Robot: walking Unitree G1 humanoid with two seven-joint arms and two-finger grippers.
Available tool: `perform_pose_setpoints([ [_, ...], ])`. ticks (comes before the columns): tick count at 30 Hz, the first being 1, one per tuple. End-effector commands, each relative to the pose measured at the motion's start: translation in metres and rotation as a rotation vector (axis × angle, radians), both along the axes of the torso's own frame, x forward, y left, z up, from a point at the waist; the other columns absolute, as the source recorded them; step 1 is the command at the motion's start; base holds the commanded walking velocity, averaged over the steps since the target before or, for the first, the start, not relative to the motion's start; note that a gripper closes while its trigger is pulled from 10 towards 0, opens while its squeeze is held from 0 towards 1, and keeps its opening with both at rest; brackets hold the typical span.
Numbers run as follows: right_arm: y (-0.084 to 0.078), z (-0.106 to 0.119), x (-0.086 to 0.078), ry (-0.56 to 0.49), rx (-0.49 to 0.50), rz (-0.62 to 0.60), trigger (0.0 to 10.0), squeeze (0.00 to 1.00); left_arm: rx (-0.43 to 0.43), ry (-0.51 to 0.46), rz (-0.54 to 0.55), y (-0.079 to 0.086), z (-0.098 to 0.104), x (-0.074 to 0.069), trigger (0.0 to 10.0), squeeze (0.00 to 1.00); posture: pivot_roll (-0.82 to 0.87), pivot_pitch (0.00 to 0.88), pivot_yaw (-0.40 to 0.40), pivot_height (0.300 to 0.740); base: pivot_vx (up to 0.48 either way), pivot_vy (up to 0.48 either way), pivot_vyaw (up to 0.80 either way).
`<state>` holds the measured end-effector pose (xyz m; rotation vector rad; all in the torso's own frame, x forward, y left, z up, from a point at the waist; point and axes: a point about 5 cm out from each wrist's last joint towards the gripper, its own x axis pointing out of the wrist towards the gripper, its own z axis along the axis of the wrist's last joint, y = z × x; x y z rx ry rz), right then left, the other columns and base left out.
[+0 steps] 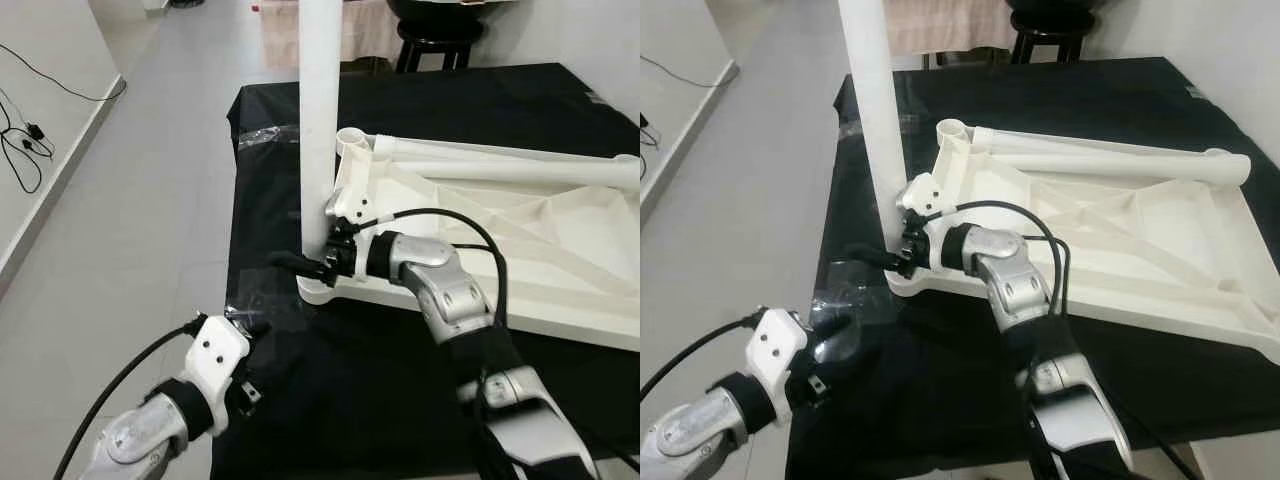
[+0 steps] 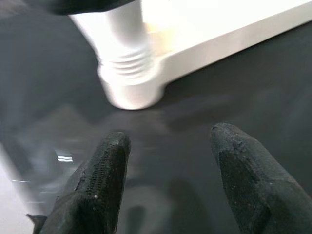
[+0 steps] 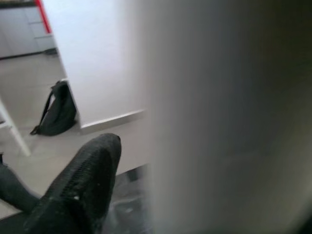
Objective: Building children table
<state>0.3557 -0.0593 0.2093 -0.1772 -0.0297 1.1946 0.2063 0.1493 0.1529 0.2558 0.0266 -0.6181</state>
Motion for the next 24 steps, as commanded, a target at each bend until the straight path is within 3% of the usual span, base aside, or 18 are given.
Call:
perform_pose_setpoints([
  [1,0.006,-0.003,-0.001,0.013,0.009,0.021,10.0,0.00,0.033,-0.012,0.033,0.006,-0.002,0.000,10.0,0.00,0.11,0.165,-0.011,0.740,0.000,0.000,0.00],
  [2,0.007,-0.003,0.002,0.018,0.018,0.023,3.5,0.00,0.037,-0.030,0.062,0.009,-0.002,0.000,10.0,0.00,0.11,0.167,-0.013,0.740,0.000,0.000,0.00],
  [3,0.006,-0.004,0.004,0.028,0.028,0.030,0.0,0.00,0.041,-0.040,0.076,0.010,-0.002,-0.002,10.0,0.00,0.12,0.171,-0.015,0.740,0.000,0.000,0.00],
  [12,-0.023,-0.015,0.008,0.049,0.015,0.017,0.0,0.00,0.103,-0.084,0.119,0.024,-0.004,-0.010,10.0,0.00,0.12,0.180,-0.025,0.740,0.000,0.000,0.00],
  [14,-0.046,-0.027,0.002,0.047,-0.027,-0.075,0.0,0.00,0.081,-0.077,0.113,0.027,-0.006,-0.011,10.0,0.00,0.10,0.184,-0.030,0.740,0.000,0.000,0.00],
  [15,-0.046,-0.027,0.002,0.047,-0.027,-0.075,0.0,0.00,0.081,-0.077,0.113,0.027,-0.006,-0.011,10.0,0.00,0.10,0.184,-0.030,0.740,0.000,0.000,0.00],
  [17,-0.062,-0.046,-0.016,0.076,-0.078,-0.294,0.0,0.00,0.017,-0.035,0.059,0.020,-0.010,-0.014,10.0,0.00,0.09,0.184,-0.038,0.740,0.000,0.000,0.00],
  [18,-0.062,-0.046,-0.016,0.076,-0.078,-0.294,0.0,0.00,0.017,-0.035,0.059,0.020,-0.010,-0.014,10.0,0.00,0.09,0.184,-0.038,0.740,0.000,0.000,0.00],
  [19,-0.064,-0.057,-0.038,0.121,-0.067,-0.630,0.0,0.00,-0.013,-0.009,0.027,0.016,-0.012,-0.016,10.0,0.00,0.08,0.187,-0.036,0.740,0.000,0.000,0.00],
  [20,-0.077,-0.063,-0.059,0.168,-0.062,-0.921,0.0,0.00,-0.030,0.005,0.007,0.015,-0.013,-0.017,10.0,0.00,0.07,0.187,-0.033,0.740,0.000,0.000,0.00],
  [21,-0.082,-0.067,-0.081,0.177,-0.085,-1.041,0.0,0.00,-0.054,0.024,-0.017,0.013,-0.014,-0.016,10.0,0.00,0.07,0.192,-0.017,0.740,0.000,0.000,0.00],
  [22,-0.084,-0.068,-0.094,0.175,-0.100,-1.088,0.0,0.00,-0.070,0.035,-0.033,0.012,-0.015,-0.015,10.0,0.00,0.07,0.192,-0.017,0.740,0.000,0.000,0.00],
  [24,-0.078,-0.069,-0.091,0.150,-0.104,-1.026,0.0,0.00,-0.062,0.035,-0.059,0.009,-0.017,-0.013,10.0,0.00,0.03,0.165,0.007,0.740,0.000,0.000,0.00],
])
